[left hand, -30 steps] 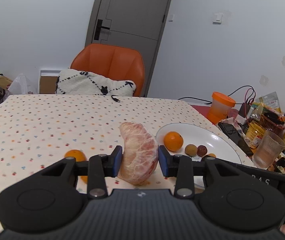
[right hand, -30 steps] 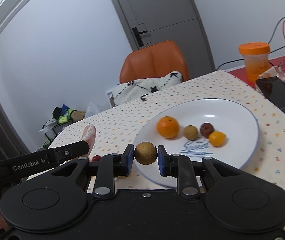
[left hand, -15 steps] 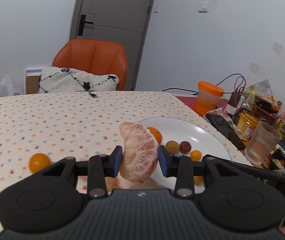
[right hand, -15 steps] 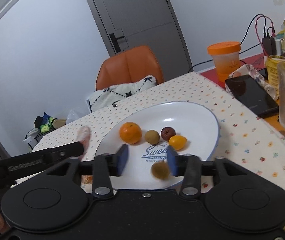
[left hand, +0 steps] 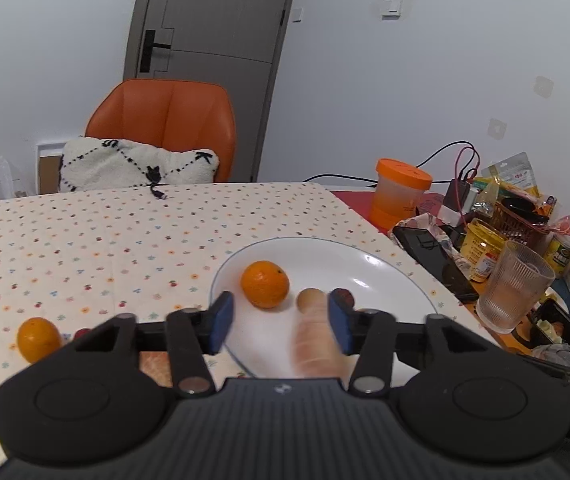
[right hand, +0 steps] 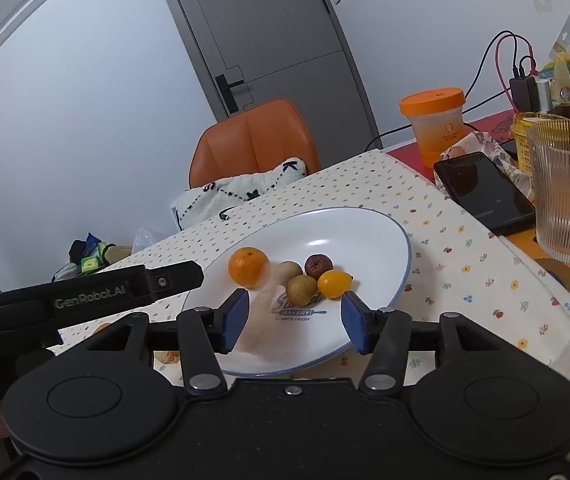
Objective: Organize fruits
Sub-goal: 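Carry the brown fruit with the right tool onto the plate while the left tool carries the pomelo segment there, then open both tools over the plate and withdraw toward the remaining fruits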
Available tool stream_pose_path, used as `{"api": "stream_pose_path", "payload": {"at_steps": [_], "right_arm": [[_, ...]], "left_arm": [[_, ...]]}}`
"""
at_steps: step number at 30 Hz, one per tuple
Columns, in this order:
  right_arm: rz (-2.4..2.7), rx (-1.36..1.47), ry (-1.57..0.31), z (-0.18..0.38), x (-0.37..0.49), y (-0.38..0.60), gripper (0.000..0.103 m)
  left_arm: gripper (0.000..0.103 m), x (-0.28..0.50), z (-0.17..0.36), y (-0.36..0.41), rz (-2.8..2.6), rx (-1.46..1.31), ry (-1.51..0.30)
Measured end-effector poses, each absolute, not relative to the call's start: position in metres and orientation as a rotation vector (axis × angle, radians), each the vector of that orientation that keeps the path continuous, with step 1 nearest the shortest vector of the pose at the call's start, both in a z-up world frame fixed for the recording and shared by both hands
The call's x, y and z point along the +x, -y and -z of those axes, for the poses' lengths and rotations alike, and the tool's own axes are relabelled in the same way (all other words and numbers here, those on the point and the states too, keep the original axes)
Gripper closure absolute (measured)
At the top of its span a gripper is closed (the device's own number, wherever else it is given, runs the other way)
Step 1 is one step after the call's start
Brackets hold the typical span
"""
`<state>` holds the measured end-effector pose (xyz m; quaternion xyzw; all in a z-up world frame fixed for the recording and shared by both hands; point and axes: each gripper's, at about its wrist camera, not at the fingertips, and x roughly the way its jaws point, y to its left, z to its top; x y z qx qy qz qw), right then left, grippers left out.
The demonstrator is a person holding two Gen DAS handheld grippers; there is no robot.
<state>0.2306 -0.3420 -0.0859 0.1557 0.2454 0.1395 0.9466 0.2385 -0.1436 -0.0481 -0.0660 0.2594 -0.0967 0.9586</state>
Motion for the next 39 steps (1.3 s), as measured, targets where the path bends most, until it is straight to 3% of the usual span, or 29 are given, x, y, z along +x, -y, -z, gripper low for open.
{"api": "stream_pose_path", "payload": {"at_steps": [10, 13, 29, 39], "right_arm": [[-0.298, 0.327, -0.496, 0.087, 0.226, 0.333, 0.044], [-0.305, 0.326, -0.498, 0.087, 0.225, 0.329, 0.044], [-0.350, 0.302, -0.494, 0.083, 0.220, 0.297, 0.022], [-0.409, 0.282, -0.507, 0.084, 0.222, 0.273, 0.017]], "left_arm": [[0.020, 0.215, 0.044, 0.115, 0.096, -0.104, -0.501], [0.018, 0.210, 0.045, 0.105, 0.080, -0.101, -0.512], [0.009, 0.187, 0.043, 0.061, -0.023, -0.099, -0.523], [0.006, 0.176, 0.047, 0.035, -0.067, -0.123, -0.539]]}}
